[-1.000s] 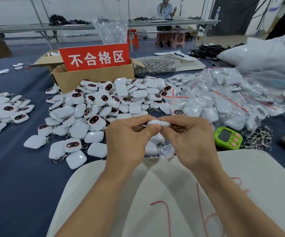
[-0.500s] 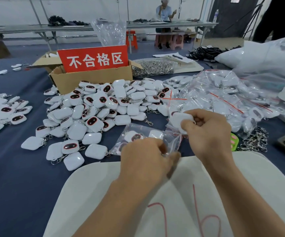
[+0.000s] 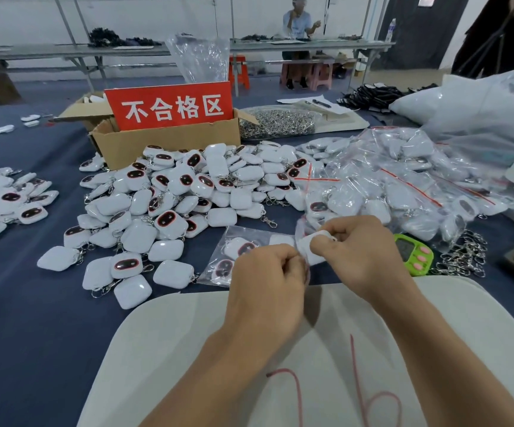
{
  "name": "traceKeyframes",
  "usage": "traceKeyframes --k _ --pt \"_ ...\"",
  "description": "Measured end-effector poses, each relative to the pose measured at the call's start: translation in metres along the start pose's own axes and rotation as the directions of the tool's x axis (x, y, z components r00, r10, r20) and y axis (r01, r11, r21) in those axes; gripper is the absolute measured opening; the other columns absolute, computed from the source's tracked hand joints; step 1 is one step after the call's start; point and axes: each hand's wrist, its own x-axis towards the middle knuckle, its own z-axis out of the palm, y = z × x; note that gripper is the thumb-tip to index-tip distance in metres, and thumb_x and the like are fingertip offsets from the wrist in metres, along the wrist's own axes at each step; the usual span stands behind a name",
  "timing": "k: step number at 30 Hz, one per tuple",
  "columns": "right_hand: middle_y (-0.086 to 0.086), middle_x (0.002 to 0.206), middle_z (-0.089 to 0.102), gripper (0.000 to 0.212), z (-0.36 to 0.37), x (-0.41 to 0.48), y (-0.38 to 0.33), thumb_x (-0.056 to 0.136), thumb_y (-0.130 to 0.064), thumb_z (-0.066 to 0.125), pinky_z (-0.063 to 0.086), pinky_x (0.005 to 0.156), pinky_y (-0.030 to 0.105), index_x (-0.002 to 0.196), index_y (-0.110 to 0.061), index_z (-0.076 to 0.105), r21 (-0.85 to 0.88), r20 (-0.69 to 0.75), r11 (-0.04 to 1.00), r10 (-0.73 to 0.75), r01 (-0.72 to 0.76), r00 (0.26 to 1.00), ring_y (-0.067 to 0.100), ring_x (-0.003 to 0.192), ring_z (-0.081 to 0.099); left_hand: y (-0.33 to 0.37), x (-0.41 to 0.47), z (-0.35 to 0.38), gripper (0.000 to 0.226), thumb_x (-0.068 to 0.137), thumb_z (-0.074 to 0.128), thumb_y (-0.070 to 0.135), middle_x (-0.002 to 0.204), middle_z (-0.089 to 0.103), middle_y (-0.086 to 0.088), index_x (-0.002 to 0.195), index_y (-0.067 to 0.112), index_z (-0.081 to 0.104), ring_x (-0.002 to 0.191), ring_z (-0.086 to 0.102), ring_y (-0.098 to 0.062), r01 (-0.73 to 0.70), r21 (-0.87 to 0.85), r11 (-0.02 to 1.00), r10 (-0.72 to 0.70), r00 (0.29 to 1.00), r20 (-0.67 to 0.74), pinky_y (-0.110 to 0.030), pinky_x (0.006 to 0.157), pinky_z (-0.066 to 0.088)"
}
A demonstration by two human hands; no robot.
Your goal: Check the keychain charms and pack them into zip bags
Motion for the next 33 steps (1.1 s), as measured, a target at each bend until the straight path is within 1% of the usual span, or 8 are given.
traceKeyframes --k 7,9,12,17,24,26,28,33 --pt "0.005 0.057 0.064 0.017 0.005 0.003 0.005 0.084 -0.024 0.065 0.052 0.065 0.033 0.073 -0.012 0.072 -0.157 0.145 0.987 -0.003 0.026 0.989 0.019 0.057 0.056 0.004 -0.002 0.005 0.012 0.088 0.068 0.022 0.053 0.056 0.006 0.078 0.024 0.075 0.058 0.051 -0.019 -0.169 0.047 0.984 0.175 0.926 -0.335 -0.031 0.061 0.04" --pt "0.008 0.055 0.058 0.023 0.007 0.004 0.003 0.09 -0.017 0.064 0.049 0.061 0.032 0.07 -0.006 0.066 0.106 0.149 0.992 0.047 -0.064 0.988 0.023 0.054 0.049 0.006 -0.004 0.008 0.008 0.082 0.069 0.021 0.052 0.053 0.004 0.08 0.024 0.076 0.054 0.048 -0.02 -0.286 0.071 0.956 0.29 0.874 -0.389 -0.031 0.057 0.042" --pt "0.006 0.053 0.046 0.036 0.013 0.002 -0.002 0.094 -0.011 0.066 0.033 0.045 0.019 0.06 -0.006 0.057 0.525 0.23 0.803 0.186 -0.282 0.955 0.014 0.046 0.037 0.006 -0.007 0.006 0.013 0.081 0.067 0.019 0.06 0.058 0.002 0.091 0.026 0.071 0.056 0.052 -0.017 -0.343 -0.025 0.939 0.321 0.899 -0.299 -0.028 0.06 0.048" --pt "0.006 0.059 0.058 0.021 0.021 0.0 -0.007 0.092 0.001 0.061 0.033 0.046 0.023 0.073 -0.007 0.066 0.725 0.346 0.56 0.208 -0.401 0.915 0.014 0.047 0.045 -0.004 0.01 -0.02 0.025 0.079 0.065 0.021 0.061 0.068 0.003 0.094 0.036 0.078 0.052 0.058 -0.013 -0.126 -0.448 0.885 0.023 0.973 -0.228 -0.024 0.054 0.049" --pt "-0.003 0.052 0.061 0.024 0.027 0.0 0.007 0.092 -0.006 0.058 0.034 0.044 0.017 0.092 -0.022 0.076 0.371 0.167 0.906 0.151 -0.204 0.974 0.008 0.045 0.042 -0.045 0.044 -0.067 0.03 0.077 0.056 0.01 0.056 0.059 0.006 0.07 0.028 0.079 0.046 0.042 -0.011 0.075 -0.671 0.738 -0.487 0.747 -0.453 -0.022 0.046 0.035" --pt "-0.007 0.049 0.057 0.012 0.028 -0.002 0.008 0.091 -0.023 0.068 0.031 0.043 0.018 0.08 -0.027 0.074 0.143 0.125 0.988 0.042 -0.06 0.991 0.007 0.042 0.038 -0.049 0.046 -0.069 0.03 0.073 0.054 0.015 0.056 0.059 0.01 0.07 0.034 0.078 0.048 0.043 -0.01 0.111 -0.634 0.766 -0.51 0.706 -0.492 -0.026 0.051 0.037" --pt "-0.011 0.043 0.052 0.028 0.031 -0.003 0.006 0.088 -0.031 0.069 0.032 0.044 0.022 0.061 -0.031 0.066 -0.05 0.114 0.999 0.025 -0.019 0.993 0.01 0.042 0.042 -0.05 0.047 -0.069 0.03 0.074 0.055 0.018 0.055 0.059 0.011 0.073 0.039 0.077 0.049 0.047 -0.008 0.12 -0.591 0.798 -0.488 0.703 -0.517 -0.028 0.055 0.039" --pt "-0.003 0.048 0.054 0.044 0.04 -0.006 0.002 0.094 -0.04 0.06 0.039 0.055 0.032 0.061 -0.012 0.062 -0.151 0.068 0.988 0.001 0.01 0.998 0.019 0.053 0.053 -0.052 0.046 -0.067 0.032 0.075 0.054 0.019 0.055 0.06 0.012 0.078 0.041 0.077 0.048 0.048 -0.003 0.111 -0.536 0.837 -0.438 0.723 -0.534 -0.028 0.055 0.039"
